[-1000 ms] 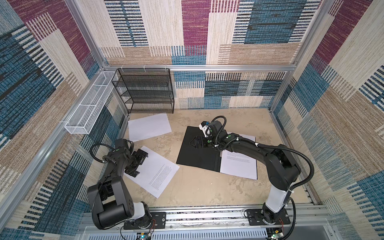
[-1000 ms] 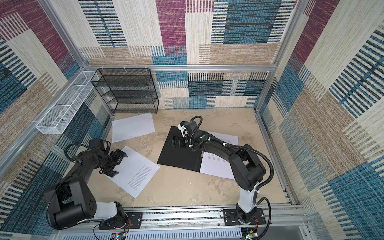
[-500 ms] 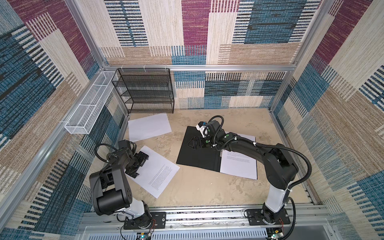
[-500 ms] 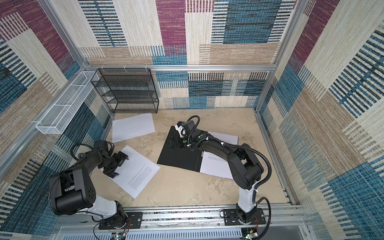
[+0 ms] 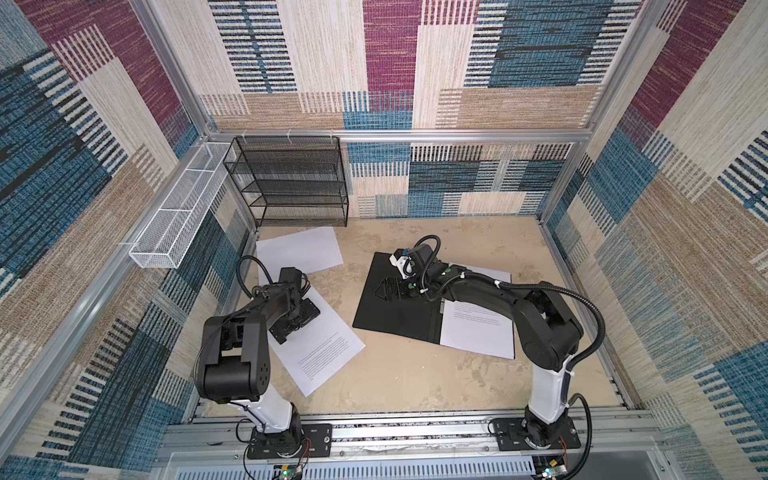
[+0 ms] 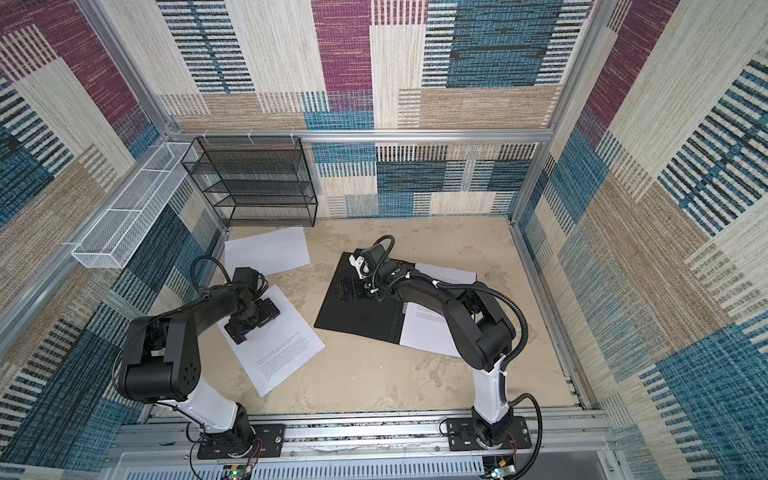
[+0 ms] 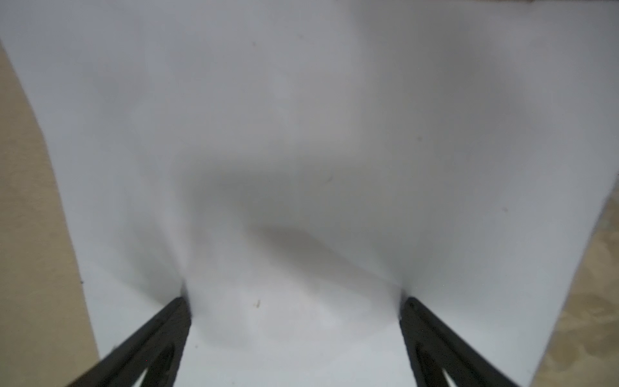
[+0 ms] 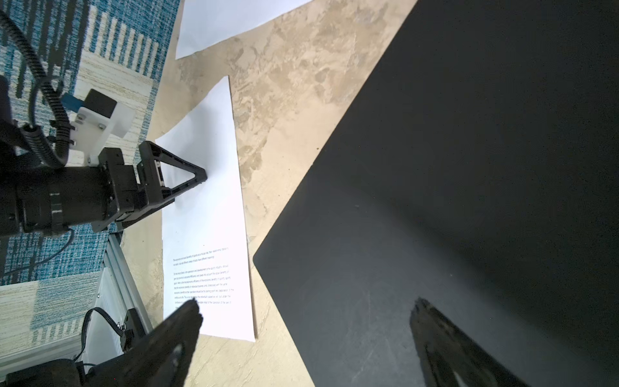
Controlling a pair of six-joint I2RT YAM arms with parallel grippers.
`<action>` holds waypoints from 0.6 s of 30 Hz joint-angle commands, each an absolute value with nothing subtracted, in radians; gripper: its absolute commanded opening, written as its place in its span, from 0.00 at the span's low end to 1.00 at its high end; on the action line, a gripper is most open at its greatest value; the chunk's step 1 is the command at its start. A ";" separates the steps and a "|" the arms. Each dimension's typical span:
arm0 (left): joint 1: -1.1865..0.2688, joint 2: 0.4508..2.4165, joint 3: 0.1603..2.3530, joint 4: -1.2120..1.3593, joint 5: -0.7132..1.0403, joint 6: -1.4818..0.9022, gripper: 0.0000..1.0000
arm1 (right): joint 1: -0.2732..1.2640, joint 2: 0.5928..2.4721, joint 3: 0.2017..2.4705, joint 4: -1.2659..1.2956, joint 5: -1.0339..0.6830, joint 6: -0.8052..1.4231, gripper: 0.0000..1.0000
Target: Put the files into the folder
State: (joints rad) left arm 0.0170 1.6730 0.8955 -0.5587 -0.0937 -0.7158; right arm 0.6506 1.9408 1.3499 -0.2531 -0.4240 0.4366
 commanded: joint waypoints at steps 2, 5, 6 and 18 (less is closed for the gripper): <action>0.004 1.746 0.860 -0.341 0.421 -0.775 0.99 | 0.652 1.966 1.373 -0.245 -0.457 0.457 1.00; -0.001 1.724 0.892 -0.351 0.471 -0.752 0.99 | 0.652 1.974 1.381 -0.239 -0.465 0.461 1.00; -0.002 1.702 0.898 -0.353 0.479 -0.746 0.99 | 0.652 1.978 1.386 -0.239 -0.469 0.462 1.00; 0.051 1.425 0.912 -0.476 0.296 -0.693 0.99 | 0.653 1.974 1.377 -0.222 -0.481 0.462 1.00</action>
